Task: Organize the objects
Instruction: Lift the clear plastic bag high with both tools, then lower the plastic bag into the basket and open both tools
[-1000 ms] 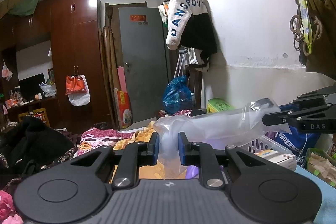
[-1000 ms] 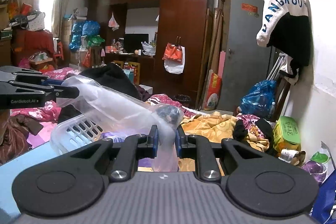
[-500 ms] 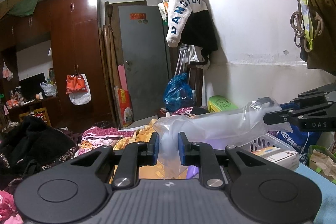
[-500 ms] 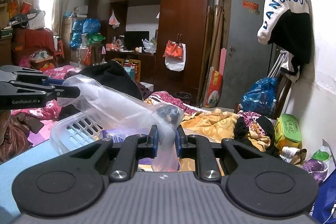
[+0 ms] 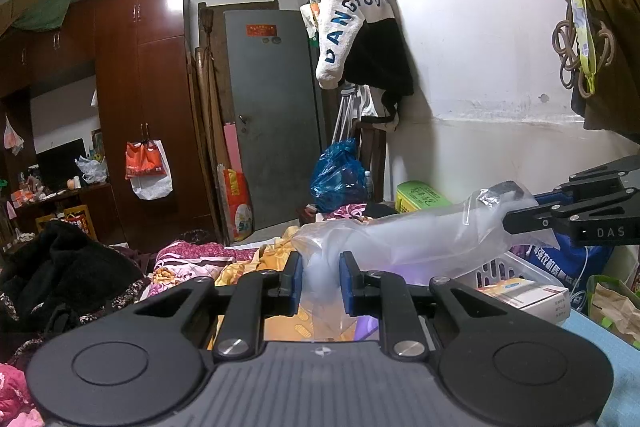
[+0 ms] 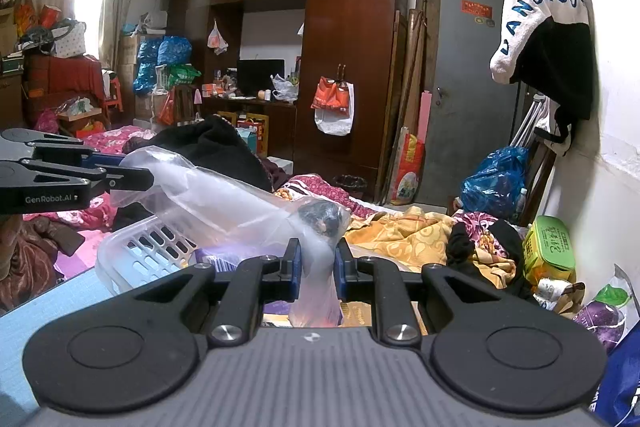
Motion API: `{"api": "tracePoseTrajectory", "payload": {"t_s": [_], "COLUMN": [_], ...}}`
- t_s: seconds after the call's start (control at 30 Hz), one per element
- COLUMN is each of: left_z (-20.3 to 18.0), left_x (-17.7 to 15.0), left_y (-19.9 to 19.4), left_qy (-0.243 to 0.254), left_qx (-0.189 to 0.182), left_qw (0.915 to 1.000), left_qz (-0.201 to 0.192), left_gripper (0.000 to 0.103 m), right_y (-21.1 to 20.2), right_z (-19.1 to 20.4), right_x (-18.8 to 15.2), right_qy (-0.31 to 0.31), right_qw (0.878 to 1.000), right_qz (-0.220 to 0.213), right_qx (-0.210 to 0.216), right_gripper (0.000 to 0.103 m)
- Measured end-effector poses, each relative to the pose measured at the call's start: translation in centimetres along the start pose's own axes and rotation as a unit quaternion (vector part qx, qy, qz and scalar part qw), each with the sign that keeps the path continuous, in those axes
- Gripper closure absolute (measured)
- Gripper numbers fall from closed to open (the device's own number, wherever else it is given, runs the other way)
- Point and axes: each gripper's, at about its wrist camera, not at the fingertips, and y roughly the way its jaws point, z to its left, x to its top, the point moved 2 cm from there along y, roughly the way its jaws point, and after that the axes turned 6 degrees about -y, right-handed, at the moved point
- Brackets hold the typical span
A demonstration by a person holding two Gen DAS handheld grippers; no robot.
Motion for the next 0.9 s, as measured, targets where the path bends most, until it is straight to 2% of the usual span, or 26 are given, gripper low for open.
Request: {"api": "tracePoseTrajectory", "payload": {"t_s": [0.37,0.43,0.5,0.53,0.57,0.63,0.67,0.73,0.8,0.9], "left_z": [0.0,-0.3,-0.6,-0.4,-0.2,0.7,1.1,1.7,1.8,1.4], "left_x": [-0.2,-0.4,-0.8,-1.0,-1.1,-1.0,-0.9,-0.6,-0.5,-0.3], "left_y": [0.0,0.0,0.2,0.2,0.0,-0.8,-1.2,-2.2,-3.4,-5.4], "left_qy": [0.003,0.019,0.034,0.03,0.021,-0.004,-0.017,-0.036,-0.038,-0.043], "left_qx": [0.0,0.008,0.024,0.02,0.019,0.022,0.021,0.017,0.014,0.015], "left_qw": [1.0,0.9997,0.9989,0.999,0.999,0.9981,0.9977,0.997,0.9963,0.9944], "left_qz": [-0.001,-0.011,-0.022,-0.027,-0.035,-0.057,-0.062,-0.066,-0.076,-0.096], "left_gripper": [0.078,0.069,0.045,0.029,0.024,0.023,0.02,0.019,0.018,0.01], "right_y": [0.0,-0.1,-0.5,-0.8,-1.2,-1.9,-2.3,-3.0,-4.2,-5.7], "right_z": [0.0,0.1,-0.1,-0.2,-0.3,-0.5,-0.7,-1.0,-1.2,-1.2], "right_x": [0.1,0.1,0.1,0.1,0.1,0.3,0.3,0.4,0.4,0.2], "right_qy": [-0.001,0.0,0.009,0.017,0.024,0.031,0.036,0.044,0.058,0.078], "right_qw": [1.0,1.0,0.999,0.999,0.998,0.997,0.997,0.996,0.995,0.994], "right_qz": [0.0,-0.006,-0.024,-0.033,-0.042,-0.05,-0.051,-0.053,-0.06,-0.064], "right_qx": [-0.002,-0.018,-0.034,-0.036,-0.039,-0.039,-0.044,-0.058,-0.057,-0.041], "right_gripper": [0.084,0.07,0.021,0.011,0.005,0.004,0.0,0.0,0.0,0.0]}}
